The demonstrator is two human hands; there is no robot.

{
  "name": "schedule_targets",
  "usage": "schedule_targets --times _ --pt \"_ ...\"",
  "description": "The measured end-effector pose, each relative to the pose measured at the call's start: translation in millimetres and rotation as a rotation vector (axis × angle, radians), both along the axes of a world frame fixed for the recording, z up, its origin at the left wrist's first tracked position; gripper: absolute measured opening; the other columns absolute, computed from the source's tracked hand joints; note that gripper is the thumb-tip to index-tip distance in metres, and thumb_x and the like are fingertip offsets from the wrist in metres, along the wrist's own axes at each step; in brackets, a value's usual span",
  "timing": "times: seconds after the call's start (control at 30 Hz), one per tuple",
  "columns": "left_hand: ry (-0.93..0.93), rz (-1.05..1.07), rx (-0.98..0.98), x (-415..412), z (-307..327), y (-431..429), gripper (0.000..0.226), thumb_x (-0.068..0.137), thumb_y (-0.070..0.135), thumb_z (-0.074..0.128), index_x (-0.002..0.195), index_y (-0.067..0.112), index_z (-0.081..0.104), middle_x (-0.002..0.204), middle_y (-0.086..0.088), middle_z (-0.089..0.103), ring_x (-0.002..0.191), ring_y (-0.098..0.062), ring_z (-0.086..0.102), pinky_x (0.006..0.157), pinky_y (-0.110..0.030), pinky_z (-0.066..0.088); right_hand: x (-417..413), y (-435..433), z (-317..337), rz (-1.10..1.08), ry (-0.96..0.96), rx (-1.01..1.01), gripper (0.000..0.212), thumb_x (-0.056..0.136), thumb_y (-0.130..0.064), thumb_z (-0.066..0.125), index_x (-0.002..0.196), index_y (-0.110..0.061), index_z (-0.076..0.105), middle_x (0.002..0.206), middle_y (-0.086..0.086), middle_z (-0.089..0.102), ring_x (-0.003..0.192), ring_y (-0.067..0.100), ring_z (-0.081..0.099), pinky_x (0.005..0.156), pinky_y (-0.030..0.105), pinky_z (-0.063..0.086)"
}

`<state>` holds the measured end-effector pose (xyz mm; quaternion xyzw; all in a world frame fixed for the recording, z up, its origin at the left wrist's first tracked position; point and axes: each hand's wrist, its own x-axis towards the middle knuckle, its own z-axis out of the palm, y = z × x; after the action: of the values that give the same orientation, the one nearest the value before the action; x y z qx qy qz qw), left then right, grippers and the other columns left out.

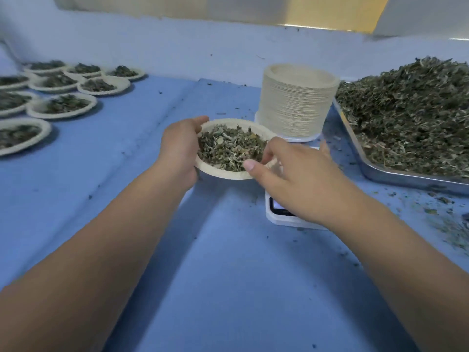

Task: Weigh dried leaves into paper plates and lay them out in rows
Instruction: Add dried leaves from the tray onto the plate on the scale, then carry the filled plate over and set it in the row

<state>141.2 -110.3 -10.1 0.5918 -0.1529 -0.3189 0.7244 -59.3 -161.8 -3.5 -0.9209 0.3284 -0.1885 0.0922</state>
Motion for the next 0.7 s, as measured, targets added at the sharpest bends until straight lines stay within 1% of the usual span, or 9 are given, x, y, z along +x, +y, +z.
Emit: schedule_targets --times 0.07,0.23,0.37,0.47,0.53,0.57,0.6,0.63,0.7 --pt "0.012 0.076 0.006 26 2 29 0.029 0.1 0.013 0.05 0.119 0.012 0.071 0.113 -0.011 0.072 0.087 -0.027 0.076 0.08 -0.05 0.062 25 14 -1 0.125 0.064 0.022 0.055 0.081 -0.085 0.035 0.103 -0.036 0.049 0.088 -0.014 0.057 0.094 0.011 0.049 0.109 0.052 0.031" --pt "-0.019 0.256 0.025 85 3 114 0.022 0.1 0.011 0.052 0.107 0.013 0.073 0.063 0.007 0.074 0.062 -0.016 0.074 0.071 -0.042 0.063 106 54 -10 0.351 0.02 -0.033 0.053 0.077 -0.08 0.049 0.105 -0.035 0.055 0.087 -0.015 0.051 0.081 0.004 0.042 0.066 0.033 0.038" --pt "-0.15 0.496 0.16 129 -9 188 0.016 0.097 0.017 0.054 0.096 0.017 0.07 0.102 -0.001 0.071 0.091 -0.023 0.071 0.086 -0.041 0.059 173 94 -21 0.507 0.062 -0.041 0.058 0.073 -0.084 0.045 0.101 -0.035 0.055 0.088 -0.012 0.055 0.083 0.013 0.049 0.068 0.035 0.042" --pt "-0.283 0.745 0.265 150 -23 249 0.019 0.1 0.013 0.046 0.096 0.022 0.062 0.094 0.002 0.061 0.082 -0.018 0.056 0.071 -0.027 0.047 226 133 -31 0.619 0.102 0.02 0.06 0.069 -0.087 0.047 0.097 -0.034 0.056 0.089 -0.011 0.062 0.087 0.016 0.057 0.075 0.037 0.051" --pt "-0.29 0.84 0.301 157 -28 279 0.026 0.098 0.01 0.043 0.083 0.021 0.061 0.084 -0.002 0.06 0.085 -0.027 0.052 0.069 -0.037 0.045 258 157 -38 0.684 0.166 -0.03 0.06 0.07 -0.087 0.049 0.098 -0.034 0.056 0.093 -0.007 0.064 0.092 0.019 0.058 0.077 0.038 0.05" --pt "-0.298 0.854 0.341 159 -29 289 0.027 0.097 0.01 0.042 0.088 0.013 0.067 0.091 -0.009 0.065 0.09 -0.016 0.033 0.076 -0.043 0.046 273 168 -40 0.704 0.19 -0.051 0.059 0.071 -0.085 0.052 0.099 -0.034 0.056 0.096 -0.006 0.065 0.095 0.021 0.058 0.076 0.037 0.049" --pt "-0.318 0.848 0.395 160 -29 297 0.032 0.096 0.011 0.041 0.109 0.007 0.07 0.114 -0.014 0.069 0.138 -0.027 0.046 0.092 -0.044 0.046 288 178 -42 0.714 0.199 -0.057 0.057 0.073 -0.084 0.055 0.1 -0.033 0.056 0.097 -0.006 0.066 0.096 0.022 0.059 0.073 0.037 0.046" --pt "-0.345 0.835 0.44 160 -29 303 0.041 0.097 0.014 0.04 0.131 0.008 0.064 0.138 -0.011 0.062 0.131 -0.03 0.052 0.108 -0.04 0.039 302 188 -43 0.715 0.196 -0.055 0.056 0.074 -0.082 0.057 0.1 -0.033 0.056 0.098 -0.006 0.066 0.097 0.023 0.06 0.069 0.036 0.043" --pt "-0.482 0.807 0.487 156 -32 307 0.051 0.1 0.014 0.04 0.15 0.011 0.047 0.159 -0.006 0.043 0.147 -0.019 0.036 0.118 -0.029 0.023 326 203 -45 0.707 0.178 -0.051 0.057 0.074 -0.083 0.053 0.098 -0.031 0.055 0.092 -0.005 0.064 0.095 0.026 0.059 0.067 0.036 0.04"
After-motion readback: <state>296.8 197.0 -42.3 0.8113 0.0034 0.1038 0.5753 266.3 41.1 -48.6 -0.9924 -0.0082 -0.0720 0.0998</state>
